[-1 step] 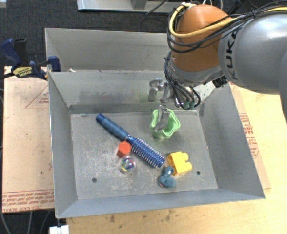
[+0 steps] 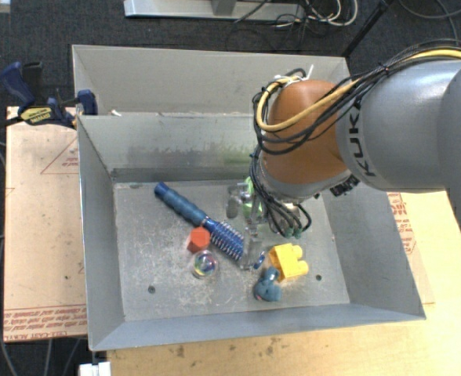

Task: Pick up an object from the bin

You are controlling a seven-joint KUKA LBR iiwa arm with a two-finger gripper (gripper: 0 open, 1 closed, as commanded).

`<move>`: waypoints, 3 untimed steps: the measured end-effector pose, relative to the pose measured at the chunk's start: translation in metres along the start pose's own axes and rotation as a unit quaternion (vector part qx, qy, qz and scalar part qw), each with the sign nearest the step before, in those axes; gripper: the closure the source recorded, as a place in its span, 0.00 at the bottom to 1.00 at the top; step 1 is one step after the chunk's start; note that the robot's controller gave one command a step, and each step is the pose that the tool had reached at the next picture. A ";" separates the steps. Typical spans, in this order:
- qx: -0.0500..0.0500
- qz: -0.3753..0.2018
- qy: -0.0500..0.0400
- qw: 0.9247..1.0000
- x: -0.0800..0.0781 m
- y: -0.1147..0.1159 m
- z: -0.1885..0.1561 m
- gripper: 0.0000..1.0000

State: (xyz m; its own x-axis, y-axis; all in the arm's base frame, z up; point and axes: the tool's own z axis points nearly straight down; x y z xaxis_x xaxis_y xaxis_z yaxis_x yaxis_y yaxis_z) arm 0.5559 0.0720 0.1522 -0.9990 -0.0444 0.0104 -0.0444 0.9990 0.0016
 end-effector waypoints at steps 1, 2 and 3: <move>0.000 0.025 -0.002 1.000 -0.021 -0.010 0.086 0.00; 0.000 0.025 -0.005 1.000 -0.022 -0.010 0.083 1.00; 0.000 0.002 -0.011 1.000 -0.051 0.017 -0.044 1.00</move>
Offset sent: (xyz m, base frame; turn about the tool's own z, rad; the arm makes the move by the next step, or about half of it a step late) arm 0.0215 -0.0096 -0.0822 0.0509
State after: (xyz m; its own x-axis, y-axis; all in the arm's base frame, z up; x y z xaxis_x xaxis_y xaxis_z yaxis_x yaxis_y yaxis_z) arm 0.6061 0.0908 0.1955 -0.9991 -0.0408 -0.0108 -0.0408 0.9992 0.0020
